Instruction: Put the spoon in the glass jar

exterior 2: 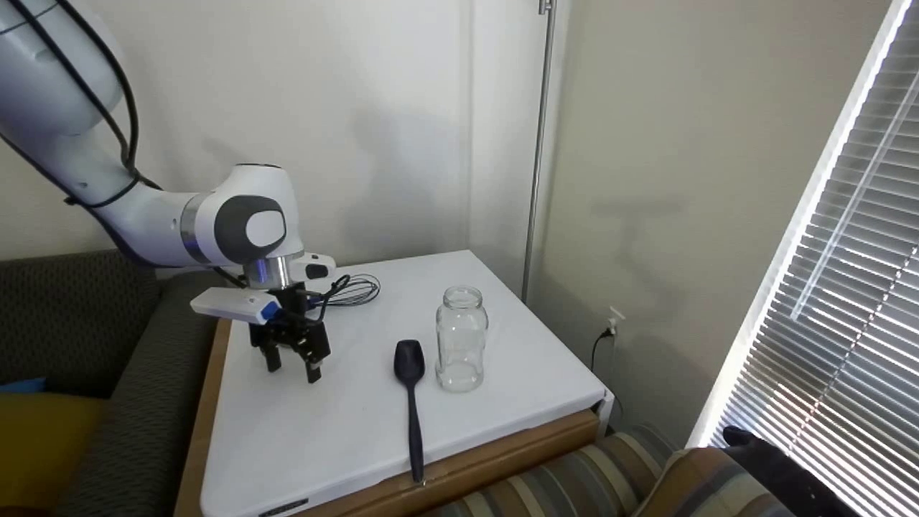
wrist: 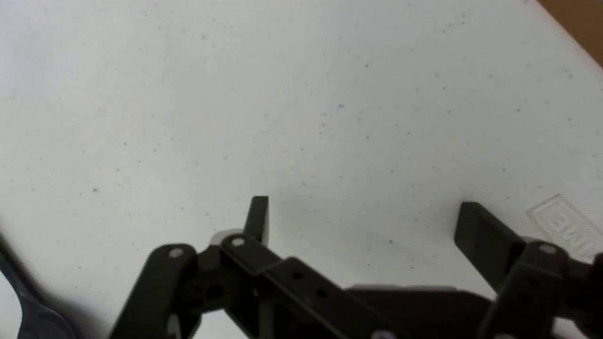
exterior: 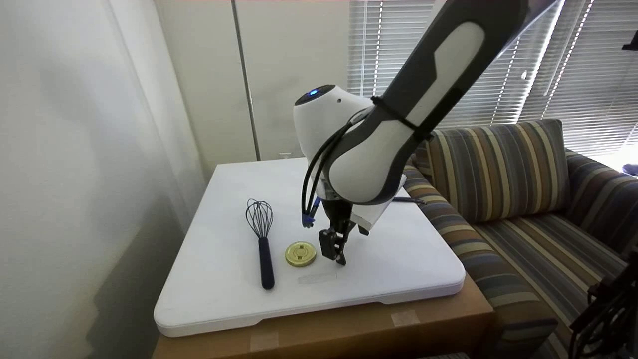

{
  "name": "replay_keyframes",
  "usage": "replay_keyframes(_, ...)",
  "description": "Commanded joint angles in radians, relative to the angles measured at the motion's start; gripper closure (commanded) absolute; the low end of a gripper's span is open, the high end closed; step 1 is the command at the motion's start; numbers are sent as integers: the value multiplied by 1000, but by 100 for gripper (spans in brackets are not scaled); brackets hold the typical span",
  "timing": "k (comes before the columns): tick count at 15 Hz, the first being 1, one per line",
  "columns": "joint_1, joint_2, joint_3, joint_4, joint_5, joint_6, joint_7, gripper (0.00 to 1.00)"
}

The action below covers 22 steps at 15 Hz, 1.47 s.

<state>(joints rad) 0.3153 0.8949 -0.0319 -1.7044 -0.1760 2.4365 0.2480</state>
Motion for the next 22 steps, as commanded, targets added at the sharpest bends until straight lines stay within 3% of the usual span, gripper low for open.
replay_keyframes(1, -1, 2, 2, 4, -1, -3, 1, 0)
replay_keyframes(12, -1, 2, 2, 4, -1, -2, 1, 0)
replay_keyframes(22, 2, 64, -90, 244, -17, -95, 89, 0)
